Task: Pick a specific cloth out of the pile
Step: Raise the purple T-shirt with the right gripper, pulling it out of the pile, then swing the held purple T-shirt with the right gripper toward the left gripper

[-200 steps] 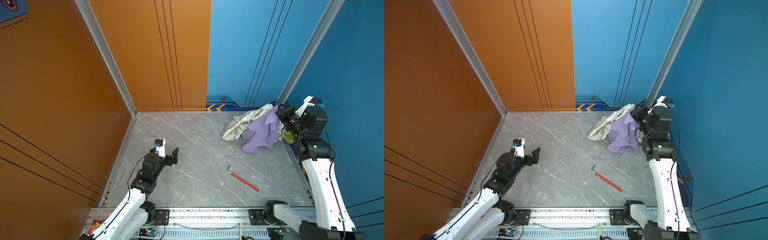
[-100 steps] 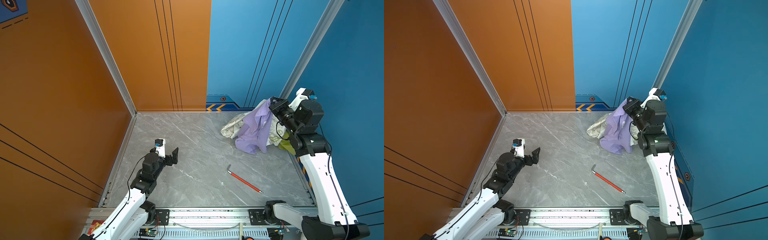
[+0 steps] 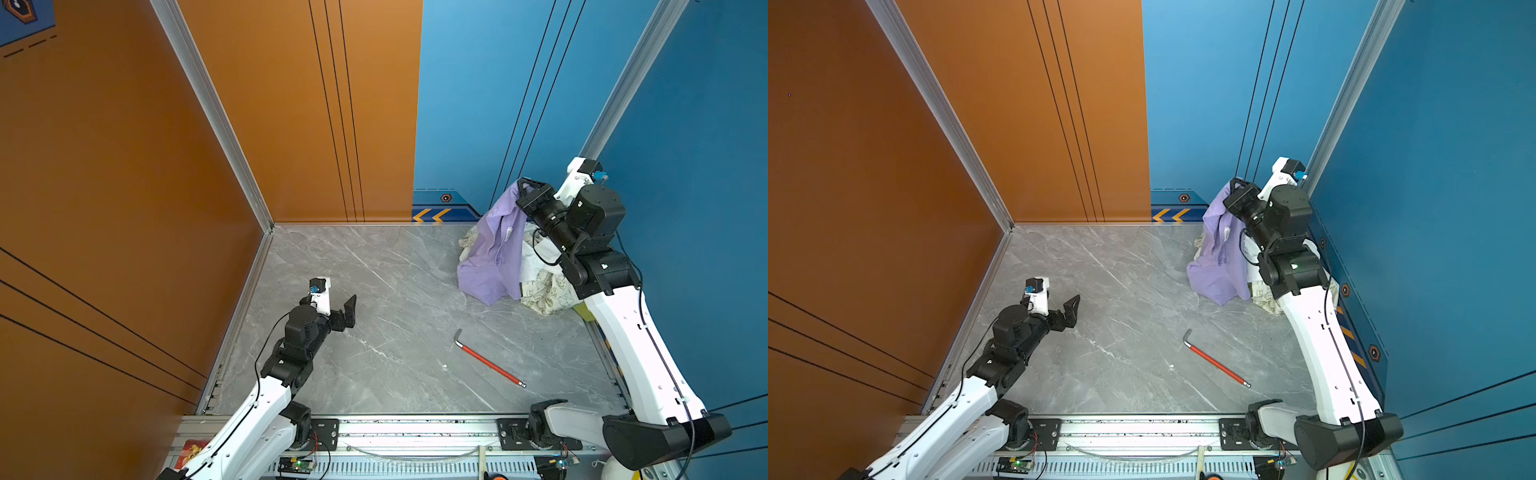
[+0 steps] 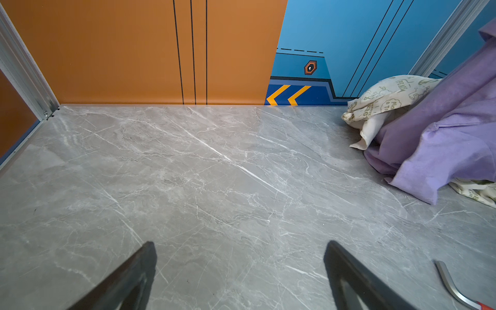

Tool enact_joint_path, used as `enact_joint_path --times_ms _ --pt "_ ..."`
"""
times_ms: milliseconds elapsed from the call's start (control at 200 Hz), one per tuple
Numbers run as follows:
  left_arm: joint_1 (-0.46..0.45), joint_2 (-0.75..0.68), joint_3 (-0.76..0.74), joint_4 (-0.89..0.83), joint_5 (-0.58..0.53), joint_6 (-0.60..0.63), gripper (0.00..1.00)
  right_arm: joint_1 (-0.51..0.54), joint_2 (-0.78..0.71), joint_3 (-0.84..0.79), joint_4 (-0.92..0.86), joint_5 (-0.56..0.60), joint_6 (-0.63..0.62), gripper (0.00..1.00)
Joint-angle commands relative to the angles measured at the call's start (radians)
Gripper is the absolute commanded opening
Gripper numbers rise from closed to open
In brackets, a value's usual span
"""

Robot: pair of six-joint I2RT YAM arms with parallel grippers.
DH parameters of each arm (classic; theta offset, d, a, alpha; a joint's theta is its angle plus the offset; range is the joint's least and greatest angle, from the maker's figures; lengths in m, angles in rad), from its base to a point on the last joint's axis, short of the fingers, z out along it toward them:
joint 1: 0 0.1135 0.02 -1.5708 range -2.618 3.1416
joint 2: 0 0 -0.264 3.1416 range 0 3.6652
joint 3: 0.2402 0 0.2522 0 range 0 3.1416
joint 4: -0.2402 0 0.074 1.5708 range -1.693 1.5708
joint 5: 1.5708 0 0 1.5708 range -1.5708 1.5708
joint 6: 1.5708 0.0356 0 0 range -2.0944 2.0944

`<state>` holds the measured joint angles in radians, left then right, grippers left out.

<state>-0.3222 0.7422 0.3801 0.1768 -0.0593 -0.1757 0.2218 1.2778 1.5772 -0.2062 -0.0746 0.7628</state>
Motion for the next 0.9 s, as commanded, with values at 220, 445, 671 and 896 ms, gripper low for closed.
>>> enact_joint_path --times_ms 220,445,671,896 --pt "-0.009 -0.009 -0.012 0.021 -0.022 0.018 0.98 0.156 0.059 0.082 0.188 0.004 -0.129 0.03" --pt "-0.009 -0.010 -0.012 0.022 -0.023 0.020 0.98 0.273 0.138 0.156 0.176 -0.003 -0.227 0.03" --pt "-0.009 -0.018 -0.014 0.022 -0.028 0.024 0.98 0.338 0.211 0.214 0.215 -0.008 -0.235 0.04" --pt "-0.010 -0.036 -0.016 0.021 -0.049 0.034 0.98 0.411 0.309 0.312 0.243 -0.007 -0.232 0.04"
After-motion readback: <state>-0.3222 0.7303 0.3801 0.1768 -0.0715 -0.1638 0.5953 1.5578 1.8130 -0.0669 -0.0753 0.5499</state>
